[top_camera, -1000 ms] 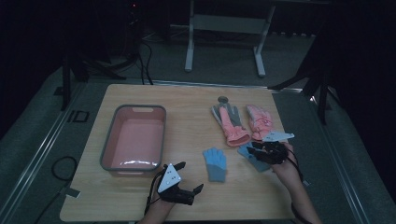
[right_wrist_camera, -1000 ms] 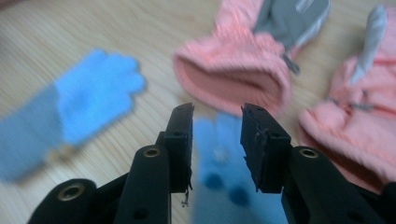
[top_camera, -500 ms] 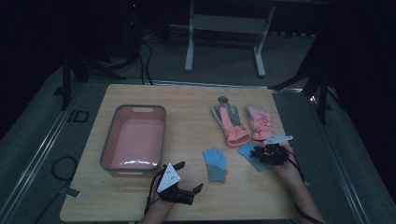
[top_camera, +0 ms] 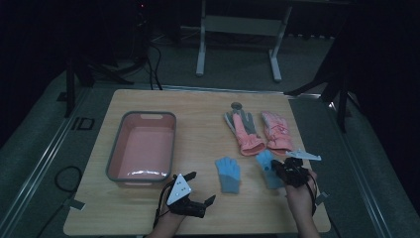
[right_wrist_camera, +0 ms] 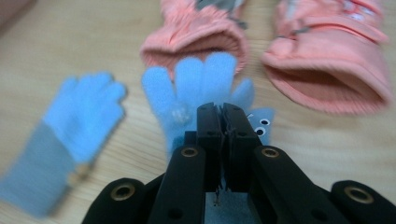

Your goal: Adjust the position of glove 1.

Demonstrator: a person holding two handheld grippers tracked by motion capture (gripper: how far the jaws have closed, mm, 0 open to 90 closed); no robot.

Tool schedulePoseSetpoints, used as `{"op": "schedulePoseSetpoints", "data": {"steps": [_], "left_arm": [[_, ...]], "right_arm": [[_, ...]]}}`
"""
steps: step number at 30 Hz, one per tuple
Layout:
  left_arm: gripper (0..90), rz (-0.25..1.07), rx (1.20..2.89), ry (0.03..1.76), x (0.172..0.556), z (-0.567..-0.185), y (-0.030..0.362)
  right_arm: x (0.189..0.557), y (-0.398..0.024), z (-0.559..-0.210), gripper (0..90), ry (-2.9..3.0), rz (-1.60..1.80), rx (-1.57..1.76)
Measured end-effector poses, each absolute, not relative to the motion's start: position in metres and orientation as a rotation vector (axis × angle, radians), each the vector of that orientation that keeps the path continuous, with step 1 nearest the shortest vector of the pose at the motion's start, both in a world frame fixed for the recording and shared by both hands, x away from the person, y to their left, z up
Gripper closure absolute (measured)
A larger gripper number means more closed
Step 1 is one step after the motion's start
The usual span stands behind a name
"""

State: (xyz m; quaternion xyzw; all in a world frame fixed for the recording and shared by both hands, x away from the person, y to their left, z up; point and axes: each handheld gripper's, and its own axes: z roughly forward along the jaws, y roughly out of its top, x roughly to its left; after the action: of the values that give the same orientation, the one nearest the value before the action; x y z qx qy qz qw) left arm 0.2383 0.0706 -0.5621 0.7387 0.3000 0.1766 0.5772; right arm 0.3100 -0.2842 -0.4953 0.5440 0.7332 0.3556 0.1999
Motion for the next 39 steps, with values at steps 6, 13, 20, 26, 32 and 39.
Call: {"op": "schedulePoseSetpoints", "data": {"steps": [6, 13, 20, 26, 32, 39], "left_arm": [[0.1, 0.415, 1.727, 0.704, 0.238, -0.562, 0.070], [0.1, 0.416, 1.728, 0.703, 0.238, -0.562, 0.070], [0.1, 0.417, 1.728, 0.701, 0.238, -0.562, 0.070], [0.1, 0.418, 1.729, 0.701, 0.238, -0.562, 0.070], [0.1, 0.417, 1.731, 0.690, 0.238, -0.562, 0.070], [0.1, 0.417, 1.729, 0.694, 0.238, -0.562, 0.070]], "right_arm": [[0.285, -0.276, -0.494, 86.9, 1.919, 1.032, 1.646], [0.288, -0.270, -0.513, 86.7, 1.863, 0.980, 1.693], [0.297, -0.267, -0.541, 86.0, 1.857, 0.865, 1.710], [0.297, -0.266, -0.551, 81.2, 1.860, 0.834, 1.684], [0.303, -0.275, -0.537, 73.2, 1.912, 0.820, 1.629], [0.316, -0.292, -0.514, 66.0, 2.143, 0.935, 1.333]]}}
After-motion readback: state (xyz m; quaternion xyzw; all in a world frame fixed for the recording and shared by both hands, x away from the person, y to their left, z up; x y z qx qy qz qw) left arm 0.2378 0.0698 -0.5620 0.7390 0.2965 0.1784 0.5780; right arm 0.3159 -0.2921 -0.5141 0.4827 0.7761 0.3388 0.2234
